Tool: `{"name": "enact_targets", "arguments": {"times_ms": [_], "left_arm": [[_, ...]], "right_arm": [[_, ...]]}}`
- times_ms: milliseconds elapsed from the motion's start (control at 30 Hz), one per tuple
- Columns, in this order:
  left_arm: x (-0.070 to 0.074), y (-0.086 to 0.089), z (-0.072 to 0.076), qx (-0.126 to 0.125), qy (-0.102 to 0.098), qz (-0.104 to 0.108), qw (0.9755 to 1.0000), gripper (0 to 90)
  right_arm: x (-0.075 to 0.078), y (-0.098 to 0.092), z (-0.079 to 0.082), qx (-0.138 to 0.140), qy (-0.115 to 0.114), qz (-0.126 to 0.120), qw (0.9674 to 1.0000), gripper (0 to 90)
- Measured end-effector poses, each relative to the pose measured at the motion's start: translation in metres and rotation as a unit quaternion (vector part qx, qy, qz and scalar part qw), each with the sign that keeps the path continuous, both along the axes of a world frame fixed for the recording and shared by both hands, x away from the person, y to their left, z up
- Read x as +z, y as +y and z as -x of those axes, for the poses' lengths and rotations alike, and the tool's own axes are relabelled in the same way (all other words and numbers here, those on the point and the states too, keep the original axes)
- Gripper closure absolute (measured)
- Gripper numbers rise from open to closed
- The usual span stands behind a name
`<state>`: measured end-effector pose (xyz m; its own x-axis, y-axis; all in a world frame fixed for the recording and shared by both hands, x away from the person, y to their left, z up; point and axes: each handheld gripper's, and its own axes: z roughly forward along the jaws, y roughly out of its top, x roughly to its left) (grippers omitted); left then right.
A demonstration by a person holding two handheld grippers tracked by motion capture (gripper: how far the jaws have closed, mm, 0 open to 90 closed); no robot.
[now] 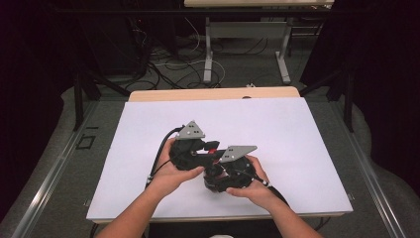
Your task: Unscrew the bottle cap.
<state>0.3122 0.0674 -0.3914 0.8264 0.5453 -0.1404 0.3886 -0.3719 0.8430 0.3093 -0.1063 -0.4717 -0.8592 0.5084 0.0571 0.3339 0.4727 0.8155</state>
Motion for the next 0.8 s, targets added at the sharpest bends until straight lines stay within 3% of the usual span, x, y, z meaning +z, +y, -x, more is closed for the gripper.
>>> {"name": "enact_targets", "arguments": {"times_ms": [133,233,333,467,533,600,667,733,800], "left_arm": [[0.001,-0.005,0.003,0.032,0.001,-0.002,0.9995,62.9],[0.001,-0.006,0.003,0.031,0.007,-0.005,0.9995,62.2],[0.003,-0.002,0.002,0.032,0.001,-0.003,0.9995,52.7],[0.008,0.010,0.001,0.013,0.015,0.011,0.9997,47.9],[0.010,0.016,0.000,-0.001,0.012,0.008,0.9999,47.6],[0.011,0.020,0.000,-0.036,0.017,0.007,0.9992,47.8],[0.010,0.022,0.000,-0.054,0.008,-0.004,0.9985,48.4],[0.008,0.021,-0.003,-0.064,0.005,-0.014,0.9979,51.6],[0.005,0.022,-0.006,-0.072,0.008,-0.011,0.9973,52.6]], "right_arm": [[0.001,0.000,0.001,-0.013,-0.002,0.001,0.9999,30.1],[0.001,-0.001,0.000,-0.017,-0.001,0.000,0.9999,30.1],[0.000,-0.002,0.000,-0.013,0.002,-0.001,0.9999,30.0],[0.001,-0.002,0.000,-0.013,0.007,-0.009,0.9999,30.0],[0.001,-0.002,0.000,-0.010,0.011,-0.010,0.9998,30.1],[0.001,-0.002,0.000,-0.007,0.012,-0.010,0.9998,30.0],[0.002,-0.002,0.000,-0.003,0.013,-0.010,0.9999,30.0],[0.002,-0.002,0.000,-0.001,0.010,-0.009,0.9999,30.0],[0.002,-0.001,0.000,0.001,0.010,-0.011,0.9999,30.0]]}}
